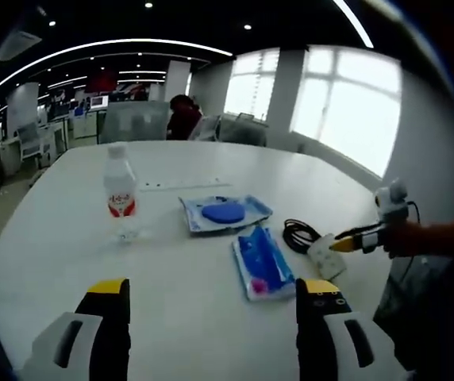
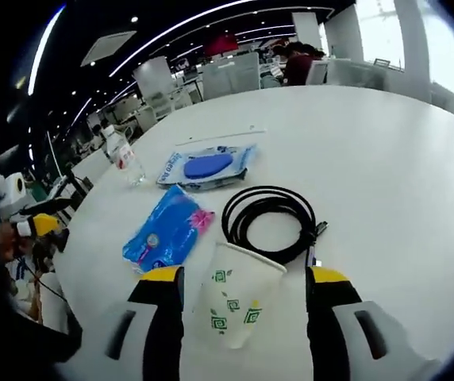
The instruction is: Arrange the tabletop items into an orderly group along one side of the table until the central work area is clear of visible clutter.
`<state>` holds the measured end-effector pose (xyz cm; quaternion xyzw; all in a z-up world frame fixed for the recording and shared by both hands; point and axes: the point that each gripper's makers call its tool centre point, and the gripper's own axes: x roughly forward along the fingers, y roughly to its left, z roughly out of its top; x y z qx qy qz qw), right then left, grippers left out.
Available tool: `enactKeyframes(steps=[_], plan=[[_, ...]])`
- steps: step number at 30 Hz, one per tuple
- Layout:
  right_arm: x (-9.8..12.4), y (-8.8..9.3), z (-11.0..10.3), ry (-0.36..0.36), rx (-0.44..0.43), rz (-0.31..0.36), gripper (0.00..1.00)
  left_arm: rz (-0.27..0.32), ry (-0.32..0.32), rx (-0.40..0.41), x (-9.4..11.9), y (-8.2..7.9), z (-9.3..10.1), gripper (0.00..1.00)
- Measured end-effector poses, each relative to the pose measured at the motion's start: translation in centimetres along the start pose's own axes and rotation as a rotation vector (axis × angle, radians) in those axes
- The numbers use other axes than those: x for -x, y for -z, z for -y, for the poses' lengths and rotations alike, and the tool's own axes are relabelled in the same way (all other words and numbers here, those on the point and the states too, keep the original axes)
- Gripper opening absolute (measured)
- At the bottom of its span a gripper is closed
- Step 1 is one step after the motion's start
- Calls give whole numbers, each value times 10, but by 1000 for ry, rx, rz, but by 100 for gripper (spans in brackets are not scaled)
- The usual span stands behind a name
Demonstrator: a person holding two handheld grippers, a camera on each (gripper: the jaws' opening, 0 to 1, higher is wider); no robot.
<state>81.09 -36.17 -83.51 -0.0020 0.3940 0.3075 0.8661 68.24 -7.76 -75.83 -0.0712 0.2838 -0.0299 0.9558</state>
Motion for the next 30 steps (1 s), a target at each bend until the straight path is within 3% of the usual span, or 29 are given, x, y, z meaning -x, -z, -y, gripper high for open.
enactKeyframes(steps=[4,12,19,30], plan=[[0,6,-3,14,-64,-31,55,-8,8,-1,2,3,1,85],[-10,9,-3,12,-205,-31,43,-16,30,-2,7,8,8,82],[-12,13,-4,13,-230,-47,37,-10,47,-3,5,6,10,80],[-3,3,-16,-12,-227,-9,35,9,127,-48,0,-17,26,74]])
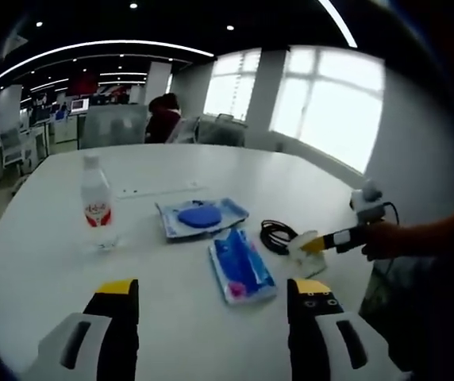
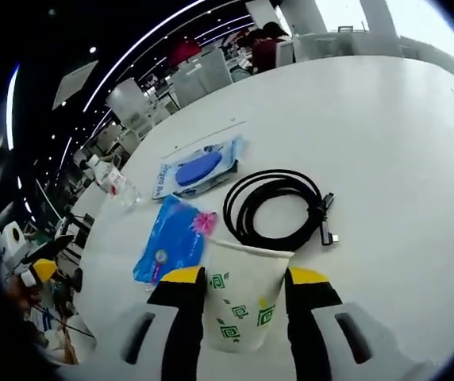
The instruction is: Arrange the tabletop items into an orderly group along one side of the table until the central work area is clear of visible clutter.
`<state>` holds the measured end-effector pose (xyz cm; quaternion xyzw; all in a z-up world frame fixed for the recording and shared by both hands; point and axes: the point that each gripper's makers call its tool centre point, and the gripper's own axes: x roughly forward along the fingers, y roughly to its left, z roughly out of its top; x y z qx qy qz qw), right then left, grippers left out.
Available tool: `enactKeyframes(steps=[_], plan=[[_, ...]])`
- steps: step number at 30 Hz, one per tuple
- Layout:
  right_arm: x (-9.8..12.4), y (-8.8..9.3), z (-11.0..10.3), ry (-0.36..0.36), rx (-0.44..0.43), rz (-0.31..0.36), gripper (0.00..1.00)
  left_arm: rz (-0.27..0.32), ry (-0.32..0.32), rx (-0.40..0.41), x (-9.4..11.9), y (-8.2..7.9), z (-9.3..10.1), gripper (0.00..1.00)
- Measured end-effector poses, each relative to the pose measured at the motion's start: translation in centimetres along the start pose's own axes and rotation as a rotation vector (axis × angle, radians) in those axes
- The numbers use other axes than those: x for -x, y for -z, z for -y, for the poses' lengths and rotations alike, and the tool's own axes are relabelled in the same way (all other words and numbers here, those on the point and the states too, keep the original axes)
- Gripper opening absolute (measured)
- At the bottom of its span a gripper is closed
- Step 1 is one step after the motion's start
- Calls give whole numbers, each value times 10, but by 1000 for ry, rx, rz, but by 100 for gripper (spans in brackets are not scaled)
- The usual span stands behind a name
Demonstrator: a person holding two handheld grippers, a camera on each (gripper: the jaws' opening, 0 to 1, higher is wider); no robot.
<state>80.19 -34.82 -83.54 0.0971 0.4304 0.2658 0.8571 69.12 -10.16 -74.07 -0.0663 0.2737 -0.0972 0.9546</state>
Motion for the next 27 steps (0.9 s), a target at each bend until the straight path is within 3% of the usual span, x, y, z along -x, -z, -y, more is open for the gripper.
enactKeyframes(steps=[6,14,17,21,22,27], plan=[[5,2,-7,-5,3,20,34,6,89,-57,-10,-17,23,69],[10,-15,-35,-97,54,58,34,-8,194,-148,-23,-30,57,63],[17,-22,-69,-189,121,76,34,12,271,-190,-27,-43,73,57],[20,-28,-93,-271,177,91,34,8,332,-229,-29,-52,86,50],[27,-26,-110,-311,173,92,34,6,349,-244,-29,-54,89,49],[28,-28,-132,-379,225,94,34,-5,437,-313,-30,-63,104,45]])
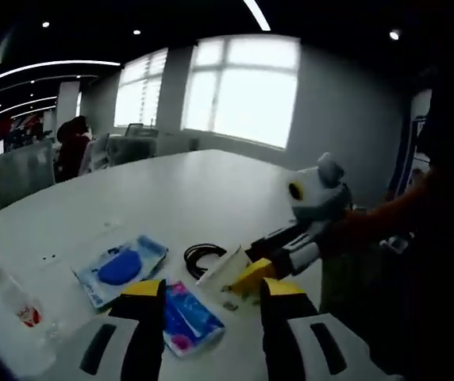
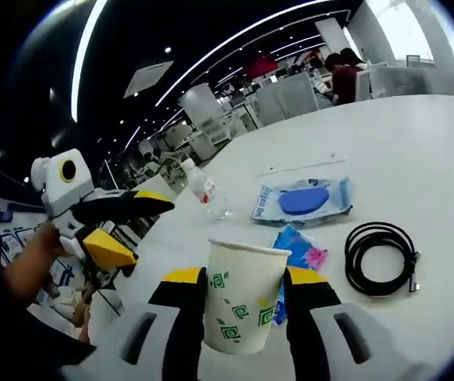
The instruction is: Arrange the tabletop items into an orderly group along one side of the table until the central work area is clear of visible clutter.
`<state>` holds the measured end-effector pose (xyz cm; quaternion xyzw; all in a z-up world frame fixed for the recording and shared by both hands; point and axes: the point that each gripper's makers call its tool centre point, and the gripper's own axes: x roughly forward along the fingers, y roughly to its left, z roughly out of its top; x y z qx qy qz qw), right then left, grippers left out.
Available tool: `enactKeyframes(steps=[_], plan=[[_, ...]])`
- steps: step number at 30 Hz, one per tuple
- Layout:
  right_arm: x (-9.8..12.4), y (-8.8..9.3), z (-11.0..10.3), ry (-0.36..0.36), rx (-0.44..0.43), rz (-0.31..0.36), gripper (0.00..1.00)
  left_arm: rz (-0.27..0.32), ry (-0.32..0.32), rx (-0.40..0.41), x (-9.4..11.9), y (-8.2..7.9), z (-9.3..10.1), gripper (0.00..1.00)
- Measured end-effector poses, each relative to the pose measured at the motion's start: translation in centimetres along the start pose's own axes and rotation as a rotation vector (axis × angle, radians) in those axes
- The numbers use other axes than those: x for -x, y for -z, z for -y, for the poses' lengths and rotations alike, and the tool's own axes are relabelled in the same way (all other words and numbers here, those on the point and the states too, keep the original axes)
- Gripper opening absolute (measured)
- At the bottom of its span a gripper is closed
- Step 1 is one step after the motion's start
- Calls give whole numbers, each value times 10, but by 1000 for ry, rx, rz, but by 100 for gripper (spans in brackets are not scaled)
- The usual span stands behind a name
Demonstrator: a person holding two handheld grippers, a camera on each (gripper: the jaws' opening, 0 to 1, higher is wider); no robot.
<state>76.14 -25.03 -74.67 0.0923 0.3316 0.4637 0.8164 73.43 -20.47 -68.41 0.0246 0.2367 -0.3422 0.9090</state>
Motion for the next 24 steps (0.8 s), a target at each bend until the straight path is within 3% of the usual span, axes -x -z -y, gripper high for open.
enactKeyframes(steps=[2,7,10,16,20,24], plan=[[-1,-2,-9,-26,6,4,34,-12,15,-29,0,-2,3,43],[3,-7,-36,-102,49,27,34,-28,62,-5,0,-4,5,34],[6,-11,-43,-123,57,42,34,-29,94,28,2,-5,6,27],[9,-9,-55,-181,79,37,34,-55,142,-7,3,-4,9,20],[12,-8,-61,-202,85,34,34,-69,238,-35,7,-2,24,8],[15,-3,-64,-237,102,15,33,-98,267,-54,10,5,26,8]])
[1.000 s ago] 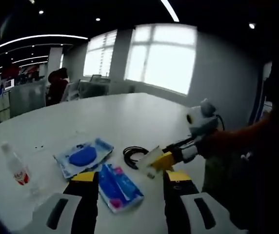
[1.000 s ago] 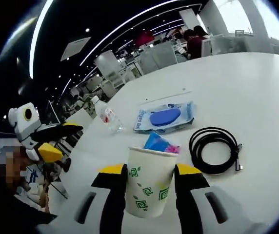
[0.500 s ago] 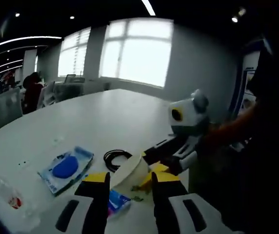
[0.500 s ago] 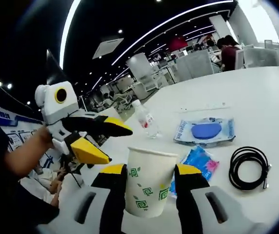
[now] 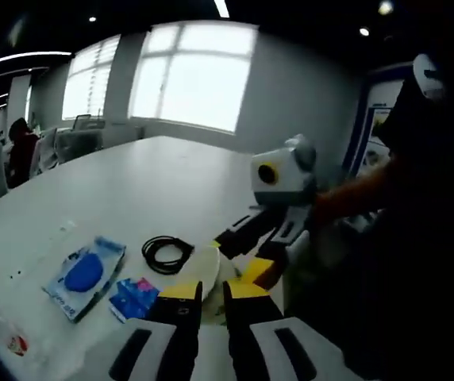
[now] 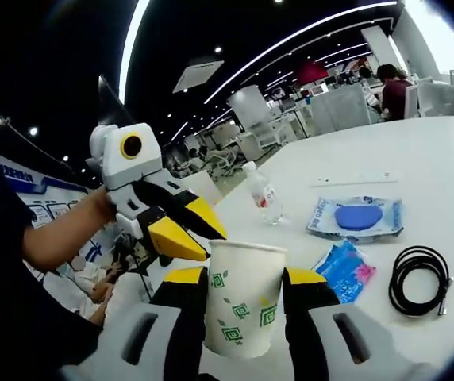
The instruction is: Arrange the tabletop items into an orderly group along one side of the table until the central work area is clear of visible clutter.
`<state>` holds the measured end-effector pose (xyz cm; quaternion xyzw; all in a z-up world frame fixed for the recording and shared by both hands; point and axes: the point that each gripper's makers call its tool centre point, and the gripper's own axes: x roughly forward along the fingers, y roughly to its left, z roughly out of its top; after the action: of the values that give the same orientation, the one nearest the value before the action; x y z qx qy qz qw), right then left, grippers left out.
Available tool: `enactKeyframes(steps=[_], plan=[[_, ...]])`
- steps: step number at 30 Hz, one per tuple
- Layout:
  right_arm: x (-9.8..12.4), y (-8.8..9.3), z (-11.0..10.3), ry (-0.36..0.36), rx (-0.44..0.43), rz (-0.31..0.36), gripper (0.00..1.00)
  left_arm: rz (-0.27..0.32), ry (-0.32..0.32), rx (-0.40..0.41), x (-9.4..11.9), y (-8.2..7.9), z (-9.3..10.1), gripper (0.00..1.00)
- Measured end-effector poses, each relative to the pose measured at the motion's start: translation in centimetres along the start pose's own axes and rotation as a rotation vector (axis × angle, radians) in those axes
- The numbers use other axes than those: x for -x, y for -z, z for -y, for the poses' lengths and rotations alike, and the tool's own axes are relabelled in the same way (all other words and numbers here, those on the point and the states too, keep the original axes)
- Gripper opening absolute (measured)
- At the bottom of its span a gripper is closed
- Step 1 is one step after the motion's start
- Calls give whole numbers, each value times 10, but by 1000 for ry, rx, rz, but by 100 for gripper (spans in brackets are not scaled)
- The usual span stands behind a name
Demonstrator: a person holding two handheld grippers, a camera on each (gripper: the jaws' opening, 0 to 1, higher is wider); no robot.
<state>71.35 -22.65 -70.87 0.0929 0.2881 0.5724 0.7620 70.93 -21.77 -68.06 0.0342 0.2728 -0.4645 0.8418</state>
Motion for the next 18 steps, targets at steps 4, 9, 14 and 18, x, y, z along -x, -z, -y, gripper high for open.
enactKeyframes(steps=[4,9,14,18], plan=[[0,2,-5,-27,-7,-13,32,-14,47,-4,2,4,8,4],[-3,4,-9,-43,23,-39,33,-50,77,-29,4,10,13,2],[-2,1,1,16,75,-28,37,-67,40,-119,8,10,10,0],[0,-3,15,81,103,-11,50,-79,0,-132,10,10,5,0]])
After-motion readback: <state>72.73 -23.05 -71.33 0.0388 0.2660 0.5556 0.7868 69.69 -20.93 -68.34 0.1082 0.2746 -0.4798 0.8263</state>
